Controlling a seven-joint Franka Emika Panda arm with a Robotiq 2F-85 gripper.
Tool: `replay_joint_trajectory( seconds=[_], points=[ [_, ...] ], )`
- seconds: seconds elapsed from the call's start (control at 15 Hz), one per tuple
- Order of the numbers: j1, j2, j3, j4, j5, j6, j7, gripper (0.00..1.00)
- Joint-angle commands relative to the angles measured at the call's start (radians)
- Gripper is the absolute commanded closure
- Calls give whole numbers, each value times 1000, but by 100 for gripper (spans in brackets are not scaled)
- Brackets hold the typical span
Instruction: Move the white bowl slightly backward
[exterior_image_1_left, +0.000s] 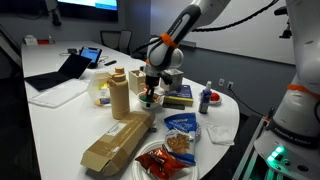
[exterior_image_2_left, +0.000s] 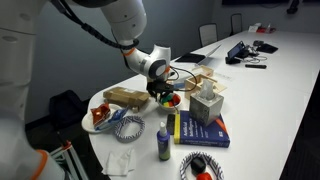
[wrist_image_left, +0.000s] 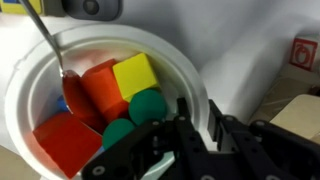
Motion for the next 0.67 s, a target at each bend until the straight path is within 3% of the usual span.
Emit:
replay_joint_trajectory(
  seconds=[0.0,0.6],
  points=[
    [-15,-38,13,-30,36,-33,-2,95],
    [0,-86,-2,-101,61,-62,36,95]
  ],
)
